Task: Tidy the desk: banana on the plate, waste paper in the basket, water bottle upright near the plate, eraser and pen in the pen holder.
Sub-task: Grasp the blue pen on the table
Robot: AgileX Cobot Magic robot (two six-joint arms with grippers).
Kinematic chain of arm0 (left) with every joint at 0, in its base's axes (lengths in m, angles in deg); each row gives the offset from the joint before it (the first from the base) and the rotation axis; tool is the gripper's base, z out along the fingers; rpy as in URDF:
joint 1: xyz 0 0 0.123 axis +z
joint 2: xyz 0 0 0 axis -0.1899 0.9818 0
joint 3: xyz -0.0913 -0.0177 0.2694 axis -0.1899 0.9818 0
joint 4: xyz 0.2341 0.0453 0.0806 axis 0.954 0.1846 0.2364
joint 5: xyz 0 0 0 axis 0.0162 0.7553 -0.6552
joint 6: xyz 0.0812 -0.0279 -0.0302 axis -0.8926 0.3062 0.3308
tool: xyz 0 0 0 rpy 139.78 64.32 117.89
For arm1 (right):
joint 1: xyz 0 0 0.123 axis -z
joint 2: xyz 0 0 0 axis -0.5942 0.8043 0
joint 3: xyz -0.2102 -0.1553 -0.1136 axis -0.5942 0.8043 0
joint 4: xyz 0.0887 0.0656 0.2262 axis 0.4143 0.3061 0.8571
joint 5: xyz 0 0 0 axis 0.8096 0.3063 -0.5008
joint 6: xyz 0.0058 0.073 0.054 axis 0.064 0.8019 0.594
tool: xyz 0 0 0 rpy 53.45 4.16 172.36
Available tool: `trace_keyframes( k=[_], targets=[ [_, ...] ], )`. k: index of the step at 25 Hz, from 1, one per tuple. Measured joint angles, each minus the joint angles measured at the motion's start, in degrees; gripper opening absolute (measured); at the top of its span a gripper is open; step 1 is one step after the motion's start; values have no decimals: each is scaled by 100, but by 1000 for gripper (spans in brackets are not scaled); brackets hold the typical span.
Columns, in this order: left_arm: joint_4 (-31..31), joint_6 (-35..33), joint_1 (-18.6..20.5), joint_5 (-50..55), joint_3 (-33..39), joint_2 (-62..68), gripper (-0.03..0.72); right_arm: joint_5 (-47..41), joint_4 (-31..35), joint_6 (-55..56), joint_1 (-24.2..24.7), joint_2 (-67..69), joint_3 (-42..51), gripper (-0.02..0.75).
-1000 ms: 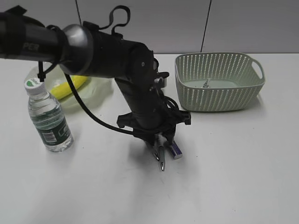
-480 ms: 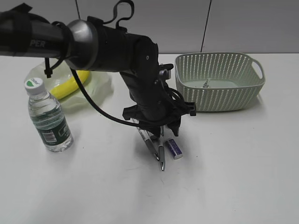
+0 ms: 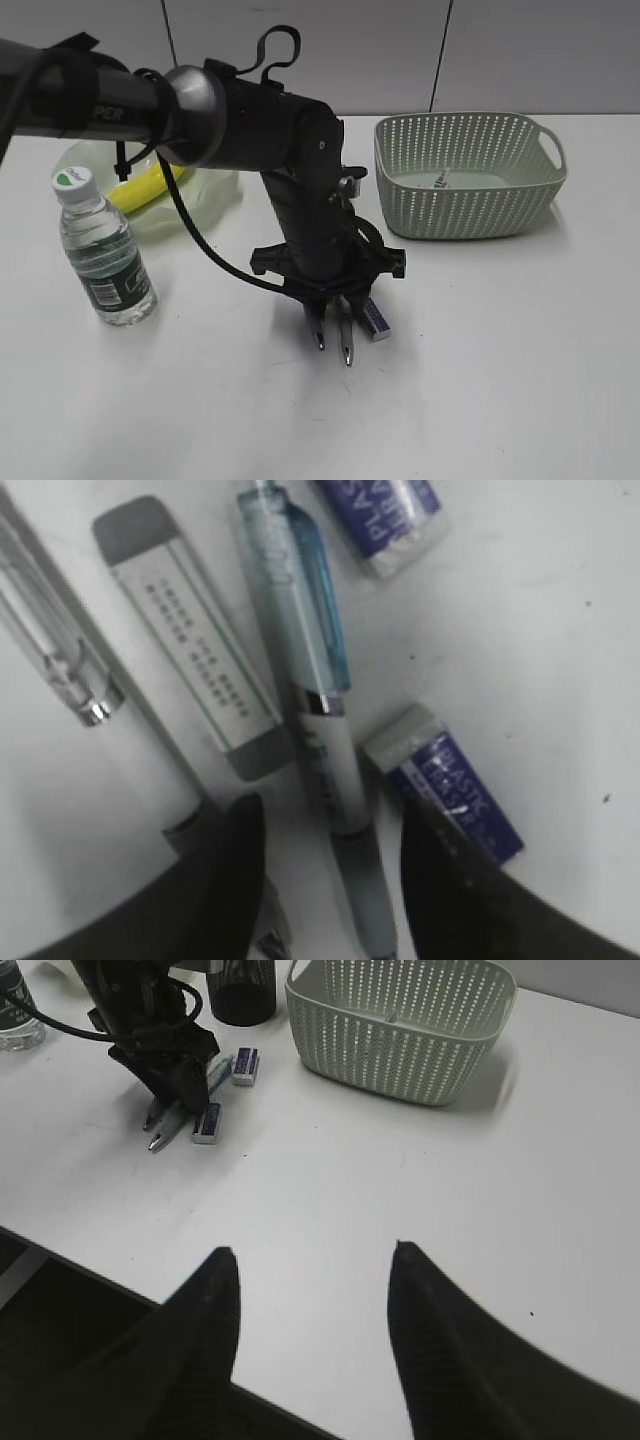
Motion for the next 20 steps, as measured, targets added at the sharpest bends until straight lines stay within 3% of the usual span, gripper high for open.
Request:
trace_keyframes(
  k=[11, 20],
  targets=[
    [312, 143, 56, 265, -34, -94, 346, 0, 4, 0, 0, 0, 0, 391],
    [-28, 144, -32, 171, -34, -88, 299, 0, 4, -5, 0, 0, 0, 391]
  ],
)
